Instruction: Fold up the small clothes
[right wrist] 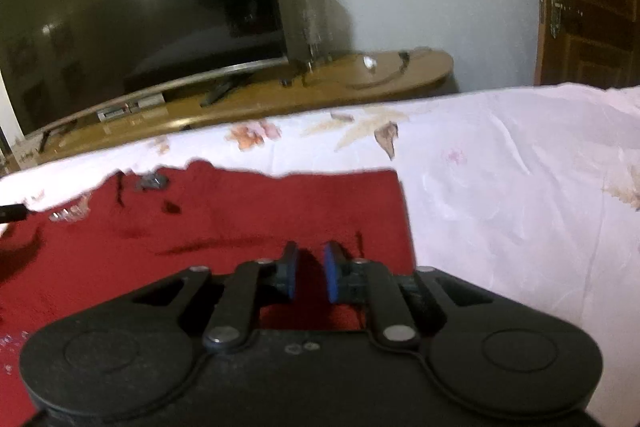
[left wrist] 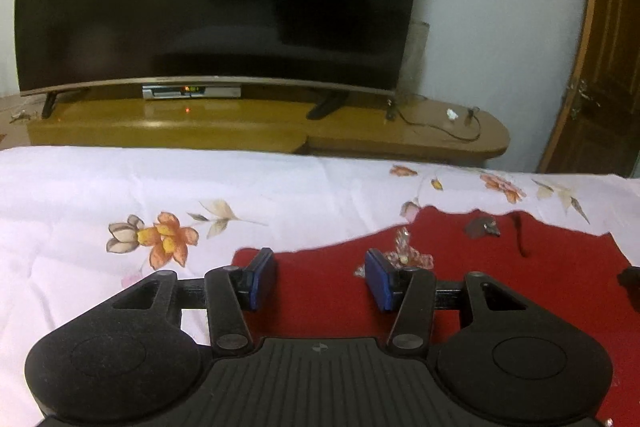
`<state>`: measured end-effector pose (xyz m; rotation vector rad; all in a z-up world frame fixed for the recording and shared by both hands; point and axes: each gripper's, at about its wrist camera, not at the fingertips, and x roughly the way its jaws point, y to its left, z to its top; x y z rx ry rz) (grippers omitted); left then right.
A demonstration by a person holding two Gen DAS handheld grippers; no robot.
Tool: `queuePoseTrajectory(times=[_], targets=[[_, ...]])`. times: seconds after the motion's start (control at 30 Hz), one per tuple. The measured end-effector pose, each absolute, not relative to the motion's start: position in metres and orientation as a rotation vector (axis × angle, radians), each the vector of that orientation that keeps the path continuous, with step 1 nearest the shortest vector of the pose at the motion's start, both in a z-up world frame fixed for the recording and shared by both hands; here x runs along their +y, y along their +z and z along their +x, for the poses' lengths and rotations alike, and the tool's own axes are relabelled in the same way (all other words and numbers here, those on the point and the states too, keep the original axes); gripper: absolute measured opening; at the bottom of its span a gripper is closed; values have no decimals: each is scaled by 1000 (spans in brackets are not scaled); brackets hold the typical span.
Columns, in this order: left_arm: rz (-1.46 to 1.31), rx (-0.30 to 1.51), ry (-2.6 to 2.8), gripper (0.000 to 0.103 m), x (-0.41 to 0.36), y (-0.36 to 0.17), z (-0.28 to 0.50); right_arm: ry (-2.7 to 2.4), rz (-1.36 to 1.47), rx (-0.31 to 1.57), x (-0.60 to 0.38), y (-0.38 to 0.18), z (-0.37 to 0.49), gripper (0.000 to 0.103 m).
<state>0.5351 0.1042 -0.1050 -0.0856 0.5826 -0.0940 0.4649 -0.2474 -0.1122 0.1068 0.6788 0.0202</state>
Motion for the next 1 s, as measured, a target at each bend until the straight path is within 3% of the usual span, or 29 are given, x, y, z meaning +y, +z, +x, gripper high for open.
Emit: queuePoseTrajectory(times=[0.2,0.3,0.4,0.43,0.47,0.5,0.53,0.63,0.7,0.77,0.83,0.87,0.9,0.97,1.0], targets=[[-148,610,22,50,131,-115,530,3,137,670,-259,-112,461,21],[-165,648,-11,50,139,-120,538,-1,218,665,-273,-112,459,37],[-231,676,-40,50,146,-129,545,37,243,685,-274,-115,462,38],[-242,686,-40,50,148,-134,547,46,227,687,-272,-116,462,33],[-241,678,-40,36,148,-135,547,54,211,695,-270,-117,464,30],[-247,677,-51,11,147,-136,547,55,192,706,-267,-119,465,15],[-286,658,-68,11,149,-133,545,63,171,709,-265,-119,465,7],[-329,492,-83,11,152,-117,522,78,136,607,-259,-102,450,6],[-300,545,-45,12,150,-125,528,79,135,539,-258,-90,437,6],[-288,656,3,20,152,-146,543,61,134,569,-261,-97,438,6],[-332,656,0,23,157,-143,544,39,131,702,-264,-121,452,7],[-321,655,2,33,157,-142,544,45,135,695,-265,-125,451,8],[-296,648,18,51,156,-139,541,46,136,697,-264,-123,452,7],[-260,572,100,76,156,-128,527,40,143,695,-265,-122,453,8],[-265,506,120,77,159,-120,519,38,148,689,-266,-121,452,10]])
